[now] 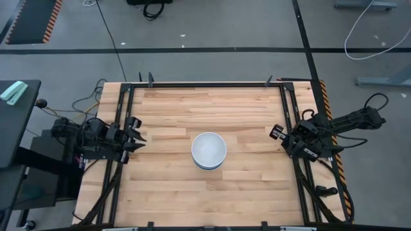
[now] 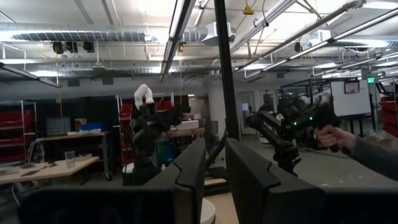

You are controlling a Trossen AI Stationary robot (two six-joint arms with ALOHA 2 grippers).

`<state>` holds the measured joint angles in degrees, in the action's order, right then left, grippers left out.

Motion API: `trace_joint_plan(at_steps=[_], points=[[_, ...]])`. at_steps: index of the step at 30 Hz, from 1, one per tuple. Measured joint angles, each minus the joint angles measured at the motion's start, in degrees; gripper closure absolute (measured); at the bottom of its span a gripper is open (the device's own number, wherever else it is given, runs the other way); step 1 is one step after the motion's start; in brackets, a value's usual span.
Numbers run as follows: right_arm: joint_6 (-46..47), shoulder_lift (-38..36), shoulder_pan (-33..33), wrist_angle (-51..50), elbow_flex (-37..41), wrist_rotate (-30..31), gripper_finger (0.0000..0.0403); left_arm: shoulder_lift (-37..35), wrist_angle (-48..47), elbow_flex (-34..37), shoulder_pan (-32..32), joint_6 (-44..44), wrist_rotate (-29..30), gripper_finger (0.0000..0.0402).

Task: Nest bowls inside each other
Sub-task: Return to Home Position

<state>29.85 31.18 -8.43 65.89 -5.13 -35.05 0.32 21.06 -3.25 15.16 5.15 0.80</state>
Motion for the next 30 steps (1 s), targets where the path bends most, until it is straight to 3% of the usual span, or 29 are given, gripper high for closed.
trace_joint_plan(at_steps=[7, 15, 19, 30], points=[[0.39, 0.09, -1.68, 0.02, 0.0, 1.22, 0.038, 0.0, -1.53, 0.0, 0.0, -0.37, 0.0, 0.0329], [2.7, 0.33, -11.05, 4.76, 0.02, 3.05, 0.038, 0.0, -3.44, -0.02, 0.0, -1.51, 0.0, 0.0322], [-2.57, -0.15, -14.84, 6.5, 0.06, 0.3, 0.038, 0.0, -3.78, -0.02, 0.0, -1.72, 0.0, 0.0322], [-6.31, -0.24, -13.63, 5.12, 4.15, 0.66, 0.038, 0.0, -3.91, -0.02, 0.0, -1.49, -0.01, 0.0326]])
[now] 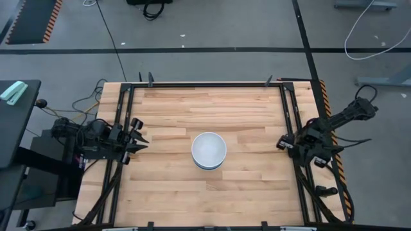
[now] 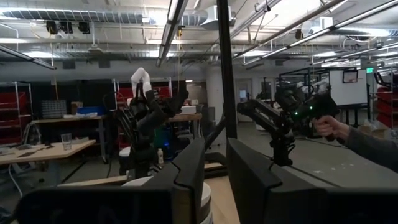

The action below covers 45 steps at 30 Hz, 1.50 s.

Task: Nest bowls inside each other
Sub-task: Return to Home Position

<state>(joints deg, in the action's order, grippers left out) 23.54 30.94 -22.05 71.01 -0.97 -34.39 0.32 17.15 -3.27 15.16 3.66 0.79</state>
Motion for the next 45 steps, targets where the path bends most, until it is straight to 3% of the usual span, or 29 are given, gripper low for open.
trace_joint_plan(at_steps=[11, 20, 28, 31, 34, 37, 40, 45], points=[[0.78, 0.0, 6.63, -7.86, 0.0, -4.37, 0.038, 0.0, -0.53, -0.02, 0.0, 1.2, 0.01, 0.0321], [0.28, 0.0, 17.23, -16.07, 0.46, -10.76, 0.038, -0.02, -2.43, -0.04, 0.0, 2.99, 1.52, 0.0325], [0.02, 0.02, 28.51, -19.65, 0.12, -11.33, 0.038, -0.02, -2.54, -0.04, 0.0, 2.99, 1.52, 0.0325], [-3.94, 0.02, 30.88, -17.06, -1.31, -10.67, 0.038, -0.02, -2.54, -0.04, 0.0, 2.96, 1.52, 0.0321], [-4.94, 0.0, 32.29, -8.33, -2.16, -10.65, 0.038, -0.02, -2.54, -0.04, 0.0, 2.46, 1.52, 0.0319], [0.53, -0.85, 33.66, 0.39, -2.19, -11.1, 0.038, -0.02, -2.56, -0.04, 0.0, 1.56, 1.52, 0.0322], [6.12, -2.68, 34.77, 5.94, -2.19, -15.22, 0.038, -0.02, -2.81, -0.04, 0.0, 1.51, 1.52, 0.0327], [9.29, -6.39, 35.19, 7.06, -2.19, -18.18, 0.038, -0.02, -3.02, -0.04, 0.0, 1.46, 1.52, 0.0326]])
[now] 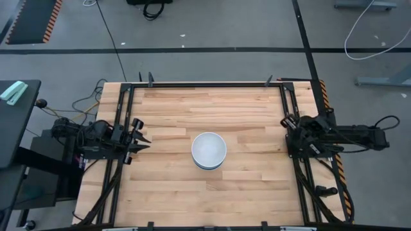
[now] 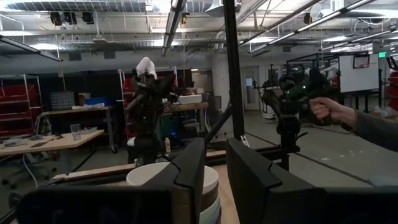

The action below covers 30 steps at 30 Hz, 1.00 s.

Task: Nest bowls inside each other
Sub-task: Return to Home Position

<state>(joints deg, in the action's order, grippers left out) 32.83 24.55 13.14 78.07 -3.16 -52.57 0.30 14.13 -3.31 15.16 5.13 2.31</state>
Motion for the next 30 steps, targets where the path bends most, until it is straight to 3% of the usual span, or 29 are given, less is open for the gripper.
trace_joint_plan(at_steps=[14, 30], points=[[4.99, -11.37, 2.7, 0.13, 0.0, -2.23, 0.038, 0.01, -0.79, 0.0, 0.0, -0.33, 0.0, 0.0322], [7.16, -16.96, 2.68, 0.67, 0.02, -3.79, 0.038, 0.01, -0.74, 0.0, 0.0, -0.44, 0.0, 0.0319]])
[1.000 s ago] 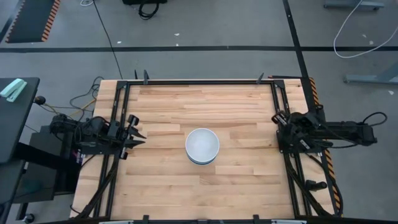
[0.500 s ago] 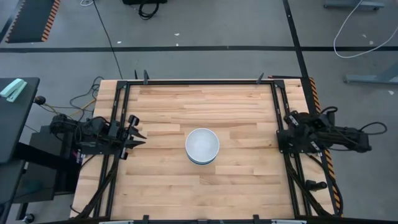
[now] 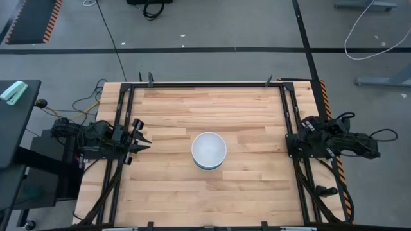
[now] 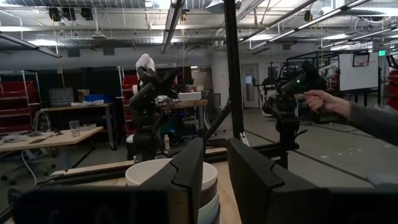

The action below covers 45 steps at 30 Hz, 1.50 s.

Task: Nest bowls inside each other
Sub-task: Return to Home Position

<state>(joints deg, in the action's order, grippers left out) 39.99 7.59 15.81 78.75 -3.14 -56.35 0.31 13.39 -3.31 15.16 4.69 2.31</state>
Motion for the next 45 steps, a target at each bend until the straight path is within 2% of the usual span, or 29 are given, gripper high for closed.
trace_joint_plan(at_steps=[6, 12, 21, 29, 35, 45], points=[[3.04, -2.53, -0.02, 10.07, 2.79, -2.01, 0.038, 0.0, 0.05, 0.0, 0.0, 0.0, -0.01, 0.0322], [6.66, -6.14, 0.17, 10.36, 2.73, -1.92, 0.038, 0.01, 0.19, 0.0, 0.0, 0.04, -0.02, 0.0315], [8.26, -6.46, 0.18, 9.5, 2.71, -2.02, 0.038, -0.01, 0.11, 0.0, 0.02, 0.02, -0.02, 0.0323], [4.52, -6.46, 0.2, -2.7, 2.71, -1.96, 0.038, -0.01, 0.11, 0.0, 0.01, 0.31, -0.02, 0.0315], [-4.6, -6.44, 0.67, -17.88, 2.71, -1.76, 0.038, -0.01, 0.07, 0.0, 0.0, 0.4, -0.02, 0.0314], [-12.39, -6.42, 10.07, -42.91, 2.71, 3.55, 0.038, -0.01, 0.02, 0.0, 0.0, 0.44, -0.01, 0.0323]])
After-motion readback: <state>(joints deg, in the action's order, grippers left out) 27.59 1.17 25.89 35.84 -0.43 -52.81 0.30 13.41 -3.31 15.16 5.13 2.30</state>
